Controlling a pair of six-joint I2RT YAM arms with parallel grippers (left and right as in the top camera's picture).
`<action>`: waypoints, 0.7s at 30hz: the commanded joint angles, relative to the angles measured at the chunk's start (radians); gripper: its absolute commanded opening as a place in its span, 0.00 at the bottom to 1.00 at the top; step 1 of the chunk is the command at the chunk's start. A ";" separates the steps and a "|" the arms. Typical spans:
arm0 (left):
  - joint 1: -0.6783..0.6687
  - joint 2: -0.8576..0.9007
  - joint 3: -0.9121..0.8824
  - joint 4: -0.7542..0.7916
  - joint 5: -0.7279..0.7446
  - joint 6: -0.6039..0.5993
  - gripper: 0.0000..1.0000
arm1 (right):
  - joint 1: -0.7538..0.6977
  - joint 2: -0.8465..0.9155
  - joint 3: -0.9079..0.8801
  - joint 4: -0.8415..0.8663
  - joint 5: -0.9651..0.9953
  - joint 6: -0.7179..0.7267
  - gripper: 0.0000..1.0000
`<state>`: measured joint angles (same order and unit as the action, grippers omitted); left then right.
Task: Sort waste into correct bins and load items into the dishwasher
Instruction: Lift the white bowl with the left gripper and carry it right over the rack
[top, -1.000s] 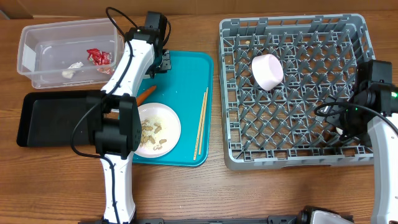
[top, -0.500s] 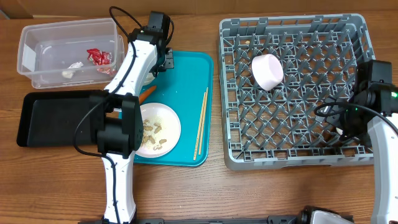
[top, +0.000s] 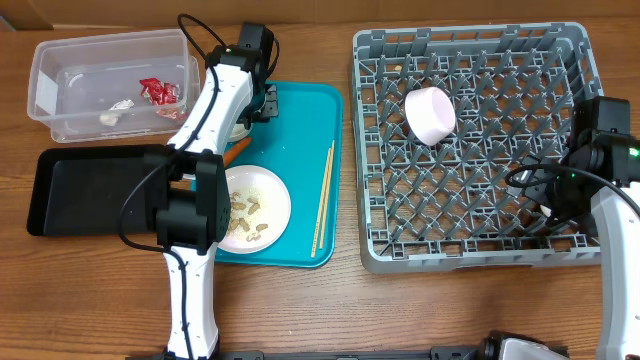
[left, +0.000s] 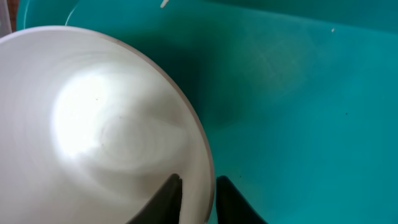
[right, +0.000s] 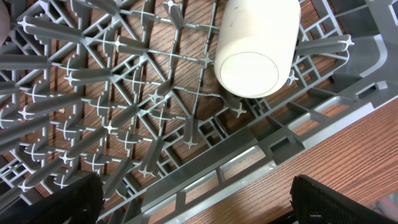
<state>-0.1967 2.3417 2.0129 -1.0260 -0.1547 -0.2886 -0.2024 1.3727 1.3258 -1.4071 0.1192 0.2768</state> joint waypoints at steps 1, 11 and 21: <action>-0.006 0.021 0.019 0.001 -0.014 0.005 0.09 | -0.002 -0.014 0.023 0.003 0.000 0.005 0.99; -0.007 0.017 0.187 -0.030 0.002 0.021 0.04 | -0.002 -0.014 0.023 0.003 0.000 0.005 0.99; -0.046 0.016 0.542 -0.024 0.526 0.050 0.04 | -0.002 -0.021 0.023 0.002 0.000 0.006 0.97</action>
<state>-0.2073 2.3665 2.4878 -1.0775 0.0875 -0.2642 -0.2024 1.3727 1.3258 -1.4067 0.1188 0.2764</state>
